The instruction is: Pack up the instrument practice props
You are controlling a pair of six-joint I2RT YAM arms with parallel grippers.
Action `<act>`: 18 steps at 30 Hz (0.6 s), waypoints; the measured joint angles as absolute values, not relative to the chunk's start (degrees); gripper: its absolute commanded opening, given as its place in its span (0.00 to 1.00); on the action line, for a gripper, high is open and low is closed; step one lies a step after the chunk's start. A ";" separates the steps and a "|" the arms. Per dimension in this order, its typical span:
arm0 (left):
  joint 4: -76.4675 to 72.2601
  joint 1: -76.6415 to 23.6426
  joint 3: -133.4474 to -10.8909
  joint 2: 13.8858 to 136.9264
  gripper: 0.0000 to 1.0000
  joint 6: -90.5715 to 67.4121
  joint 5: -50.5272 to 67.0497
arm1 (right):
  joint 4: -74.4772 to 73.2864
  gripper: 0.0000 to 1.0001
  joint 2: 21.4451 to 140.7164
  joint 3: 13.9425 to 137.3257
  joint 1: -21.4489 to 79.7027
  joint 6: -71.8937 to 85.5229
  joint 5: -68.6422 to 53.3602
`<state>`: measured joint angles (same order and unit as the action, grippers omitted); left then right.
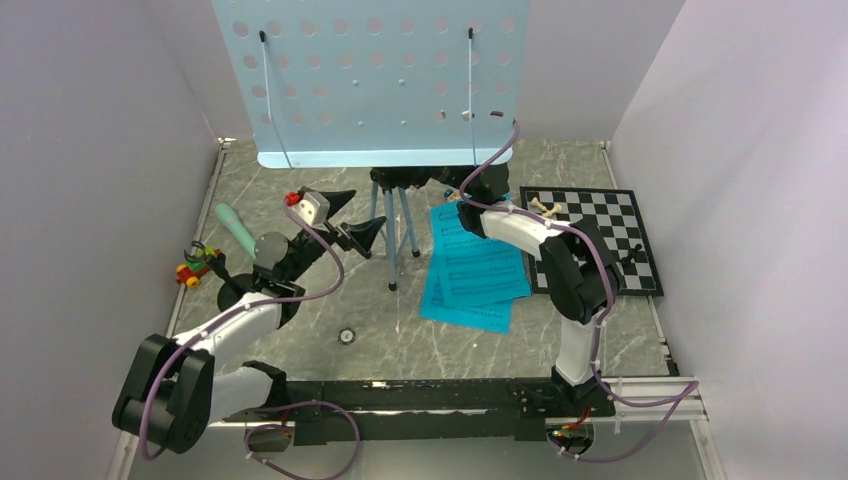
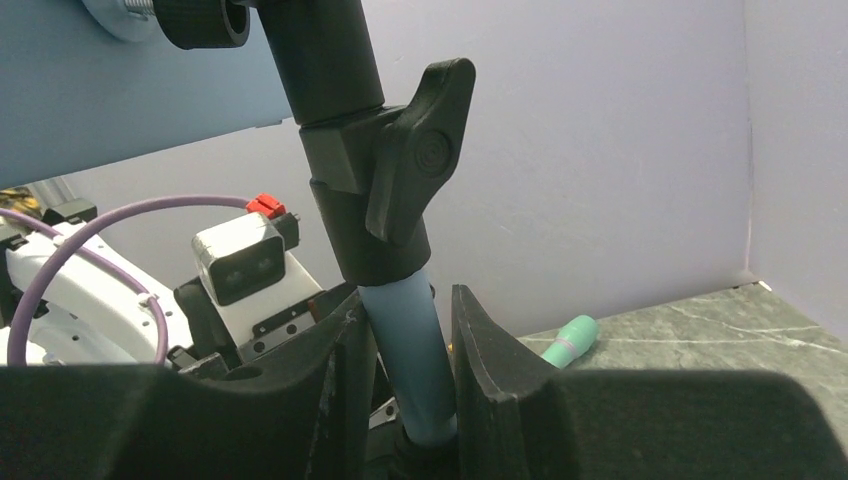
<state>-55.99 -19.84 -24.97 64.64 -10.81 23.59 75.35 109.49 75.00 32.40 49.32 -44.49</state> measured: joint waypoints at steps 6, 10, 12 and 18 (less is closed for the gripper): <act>-62.43 -19.77 -26.22 69.14 0.99 -14.79 27.38 | 74.65 0.00 109.43 75.02 32.45 48.07 -44.01; -65.71 -19.77 -27.79 72.82 0.99 -16.49 28.69 | 72.69 0.00 108.73 75.02 32.77 46.61 -43.86; -66.81 -19.79 -28.69 75.00 0.99 -17.21 28.75 | 71.72 0.00 108.40 75.02 32.88 45.93 -43.81; -68.14 -19.42 -29.95 78.78 0.99 -17.50 28.60 | 69.43 0.00 107.61 75.00 33.08 44.45 -43.83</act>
<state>-68.14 -19.42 -29.95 78.78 -17.50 28.60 69.43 107.61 75.00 33.08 44.45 -43.83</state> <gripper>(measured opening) 0.994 0.335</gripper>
